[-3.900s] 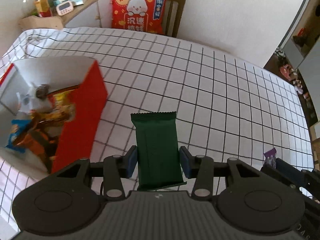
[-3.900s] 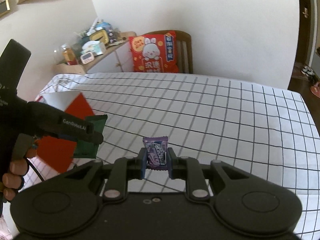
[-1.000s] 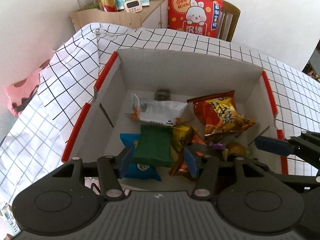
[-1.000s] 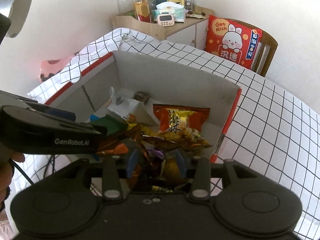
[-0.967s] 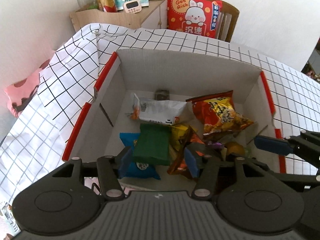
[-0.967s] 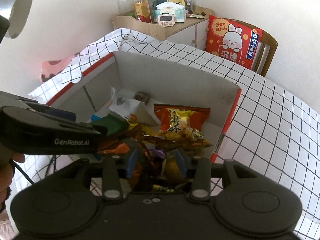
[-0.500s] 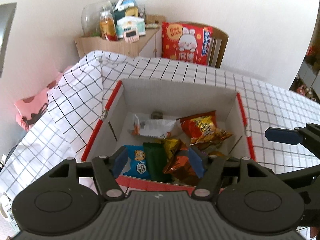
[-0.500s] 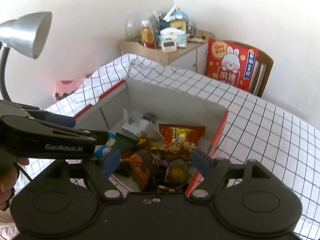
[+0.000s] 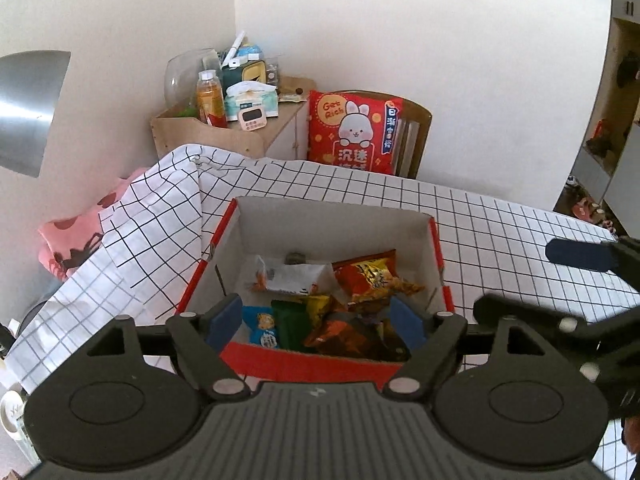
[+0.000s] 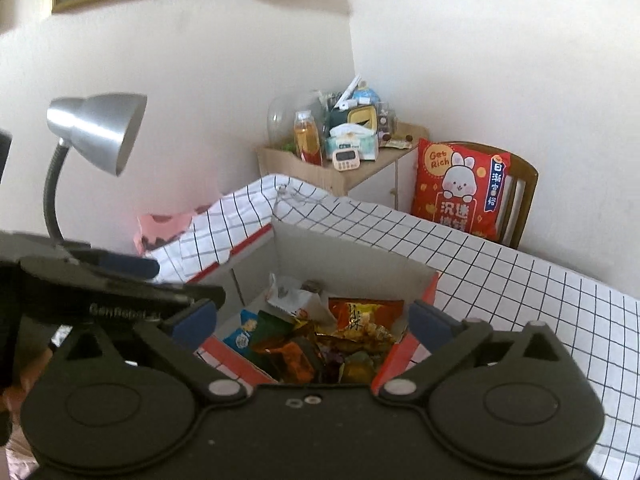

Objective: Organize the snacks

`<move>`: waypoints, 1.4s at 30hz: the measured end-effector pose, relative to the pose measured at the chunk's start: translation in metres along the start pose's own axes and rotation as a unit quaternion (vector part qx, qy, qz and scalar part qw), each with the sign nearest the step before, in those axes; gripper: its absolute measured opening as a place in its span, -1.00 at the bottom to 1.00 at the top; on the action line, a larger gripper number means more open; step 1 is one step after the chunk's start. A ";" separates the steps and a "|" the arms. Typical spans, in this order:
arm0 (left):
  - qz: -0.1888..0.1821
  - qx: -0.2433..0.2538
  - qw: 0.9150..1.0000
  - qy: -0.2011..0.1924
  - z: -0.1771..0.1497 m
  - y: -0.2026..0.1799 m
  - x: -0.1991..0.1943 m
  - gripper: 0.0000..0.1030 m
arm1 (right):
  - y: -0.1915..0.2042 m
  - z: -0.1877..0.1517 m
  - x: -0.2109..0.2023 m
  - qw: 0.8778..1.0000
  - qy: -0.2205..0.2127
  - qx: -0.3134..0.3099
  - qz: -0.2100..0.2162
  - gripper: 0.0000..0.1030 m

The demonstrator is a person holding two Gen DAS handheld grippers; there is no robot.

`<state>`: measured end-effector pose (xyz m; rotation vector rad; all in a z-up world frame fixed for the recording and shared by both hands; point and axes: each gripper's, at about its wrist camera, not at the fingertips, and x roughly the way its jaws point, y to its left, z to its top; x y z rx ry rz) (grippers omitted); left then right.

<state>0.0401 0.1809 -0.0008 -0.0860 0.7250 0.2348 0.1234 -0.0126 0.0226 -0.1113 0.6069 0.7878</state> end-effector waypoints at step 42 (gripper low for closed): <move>0.007 -0.042 0.999 -0.020 0.001 0.018 -0.036 0.93 | 0.006 0.001 -0.032 0.997 -0.024 0.051 -0.044 0.99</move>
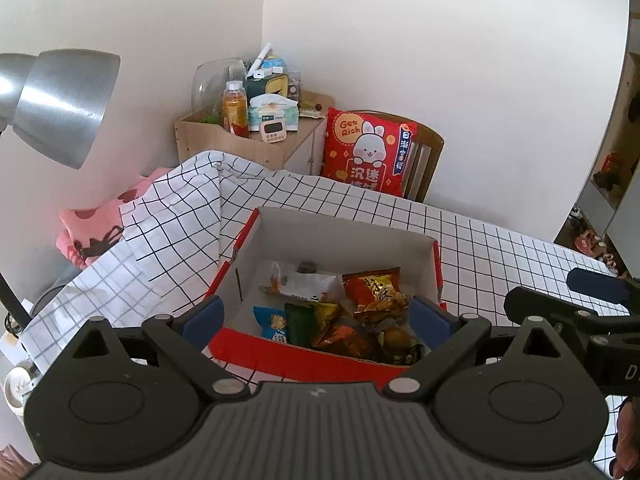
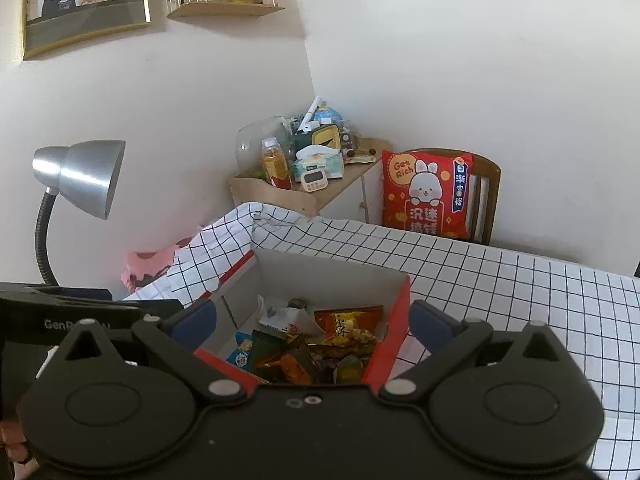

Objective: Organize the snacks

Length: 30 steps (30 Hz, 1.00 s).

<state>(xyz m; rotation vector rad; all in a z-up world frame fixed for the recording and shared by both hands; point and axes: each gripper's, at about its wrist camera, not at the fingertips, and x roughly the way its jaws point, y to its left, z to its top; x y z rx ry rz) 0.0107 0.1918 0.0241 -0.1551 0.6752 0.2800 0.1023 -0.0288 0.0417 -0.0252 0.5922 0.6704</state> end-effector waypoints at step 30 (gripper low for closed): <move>-0.017 0.002 1.000 -0.010 0.003 -0.003 -0.012 0.93 | -0.005 0.003 0.004 0.999 0.000 0.029 -0.019 0.99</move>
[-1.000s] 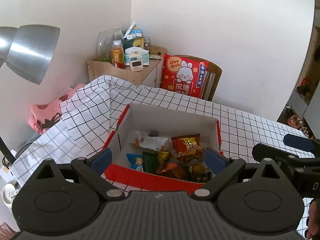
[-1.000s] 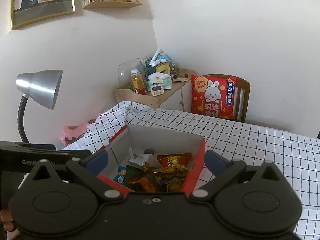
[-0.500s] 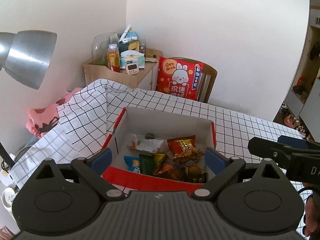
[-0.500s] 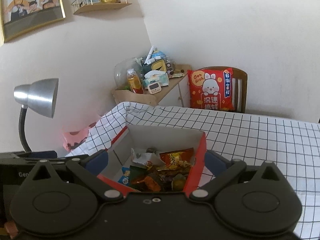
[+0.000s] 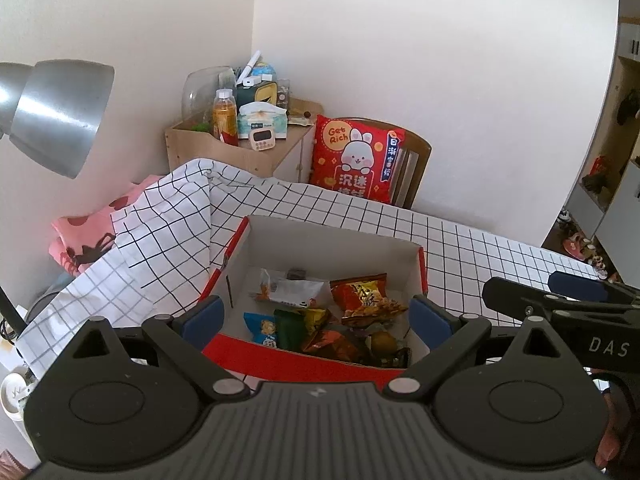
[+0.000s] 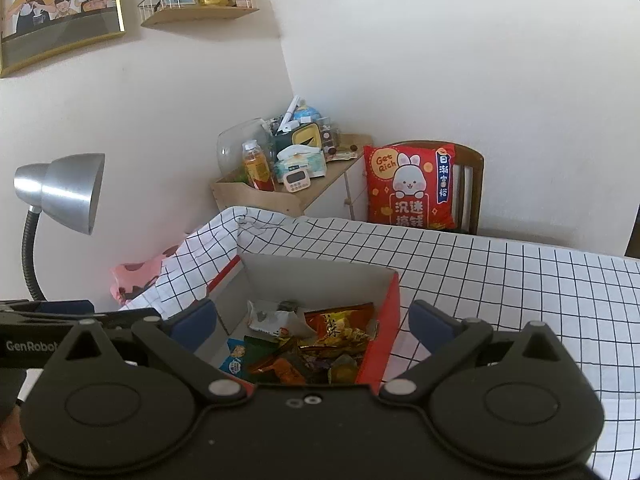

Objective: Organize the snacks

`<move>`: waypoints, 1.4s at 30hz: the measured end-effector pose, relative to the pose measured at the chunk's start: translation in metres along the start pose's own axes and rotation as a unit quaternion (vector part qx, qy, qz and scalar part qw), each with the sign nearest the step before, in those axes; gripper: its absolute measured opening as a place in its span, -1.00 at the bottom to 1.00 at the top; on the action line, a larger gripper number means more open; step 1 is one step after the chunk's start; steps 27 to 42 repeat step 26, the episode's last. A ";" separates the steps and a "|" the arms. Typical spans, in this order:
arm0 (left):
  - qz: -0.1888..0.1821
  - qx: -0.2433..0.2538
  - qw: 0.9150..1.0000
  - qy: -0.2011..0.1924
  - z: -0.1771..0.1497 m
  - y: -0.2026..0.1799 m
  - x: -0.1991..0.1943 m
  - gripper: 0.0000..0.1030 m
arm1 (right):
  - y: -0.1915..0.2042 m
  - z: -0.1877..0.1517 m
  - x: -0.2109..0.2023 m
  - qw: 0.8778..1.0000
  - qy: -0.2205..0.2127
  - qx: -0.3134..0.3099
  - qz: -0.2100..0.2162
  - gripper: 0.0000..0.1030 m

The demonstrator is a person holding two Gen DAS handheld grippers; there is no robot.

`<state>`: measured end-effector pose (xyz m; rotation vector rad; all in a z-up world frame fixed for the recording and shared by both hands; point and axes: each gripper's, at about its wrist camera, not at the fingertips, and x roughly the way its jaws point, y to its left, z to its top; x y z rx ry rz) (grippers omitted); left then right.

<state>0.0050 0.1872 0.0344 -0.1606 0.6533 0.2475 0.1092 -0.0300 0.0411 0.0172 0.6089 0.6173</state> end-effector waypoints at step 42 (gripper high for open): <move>0.002 0.002 1.000 0.011 -0.003 -0.005 0.008 0.93 | -0.010 -0.005 0.005 1.000 0.012 0.021 -0.008 0.99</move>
